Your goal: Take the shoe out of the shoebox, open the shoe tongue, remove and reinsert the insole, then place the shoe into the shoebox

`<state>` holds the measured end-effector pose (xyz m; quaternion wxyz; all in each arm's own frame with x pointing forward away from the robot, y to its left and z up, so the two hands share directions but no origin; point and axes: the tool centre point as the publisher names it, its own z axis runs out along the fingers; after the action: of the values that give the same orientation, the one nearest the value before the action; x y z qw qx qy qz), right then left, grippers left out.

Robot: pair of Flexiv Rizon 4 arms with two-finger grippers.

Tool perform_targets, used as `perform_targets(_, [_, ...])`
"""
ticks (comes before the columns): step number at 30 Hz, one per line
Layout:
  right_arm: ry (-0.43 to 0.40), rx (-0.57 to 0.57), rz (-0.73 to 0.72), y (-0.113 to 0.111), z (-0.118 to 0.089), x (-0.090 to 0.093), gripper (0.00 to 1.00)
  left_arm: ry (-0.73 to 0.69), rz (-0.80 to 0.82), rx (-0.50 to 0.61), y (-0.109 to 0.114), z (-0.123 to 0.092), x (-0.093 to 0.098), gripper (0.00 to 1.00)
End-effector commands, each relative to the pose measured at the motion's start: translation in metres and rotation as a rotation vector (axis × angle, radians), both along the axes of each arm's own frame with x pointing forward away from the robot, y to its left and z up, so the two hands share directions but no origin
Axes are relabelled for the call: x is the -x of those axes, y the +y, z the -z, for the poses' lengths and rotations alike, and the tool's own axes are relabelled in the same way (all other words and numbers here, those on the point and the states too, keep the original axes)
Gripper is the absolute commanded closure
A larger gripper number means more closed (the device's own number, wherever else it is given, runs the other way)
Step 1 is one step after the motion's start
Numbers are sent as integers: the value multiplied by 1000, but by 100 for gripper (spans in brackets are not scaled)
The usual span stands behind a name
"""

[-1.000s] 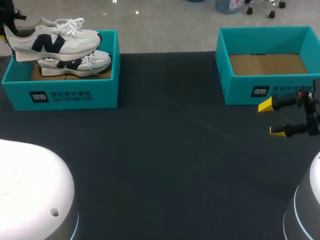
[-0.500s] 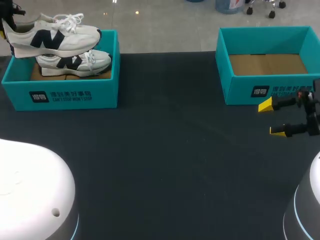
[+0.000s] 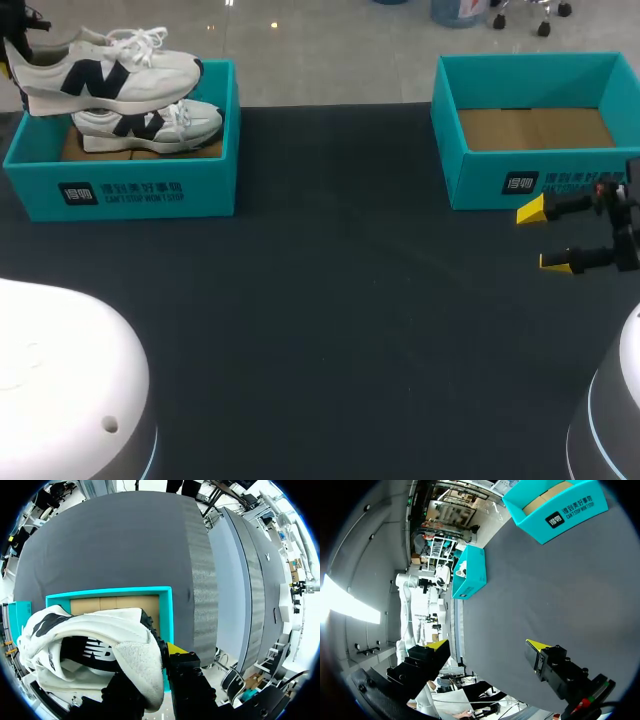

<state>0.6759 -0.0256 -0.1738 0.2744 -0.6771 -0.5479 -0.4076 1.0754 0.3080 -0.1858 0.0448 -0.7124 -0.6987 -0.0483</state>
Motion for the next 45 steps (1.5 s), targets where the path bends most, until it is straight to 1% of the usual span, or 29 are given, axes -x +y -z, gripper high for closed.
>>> perform_targets(1, [1,3,3,1,0,1,0,-4,0,-1,0,-2,2,100])
perform_targets(7, [1,3,3,1,0,1,0,-4,0,-1,0,-2,2,100])
perform_targets(9, [1,3,3,1,0,1,0,-10,-8,-1,-10,-6,10,100])
perform_targets(10, [1,3,3,1,0,1,0,-17,-12,-24,-16,-8,16,100])
perform_targets(12, [1,3,3,1,0,1,0,-12,-10,-12,-29,-15,27,100])
perform_targets(14, [1,3,3,1,0,1,0,-15,-24,-25,-41,-18,37,100])
perform_targets(18, [1,3,3,1,0,1,0,-6,-5,-41,-60,-22,52,100])
perform_targets(20, [1,3,3,1,0,1,0,-11,12,-52,-71,-24,63,100])
perform_targets(27, [1,3,3,1,0,1,0,-16,61,-40,-93,-35,91,100])
perform_targets(32, [1,3,3,1,0,1,0,-9,87,-26,-107,-40,107,100])
perform_targets(35, [1,3,3,1,0,1,0,6,119,-3,-115,-40,114,100])
perform_targets(45, [1,3,3,1,0,1,0,6,119,-3,-115,-40,114,100])
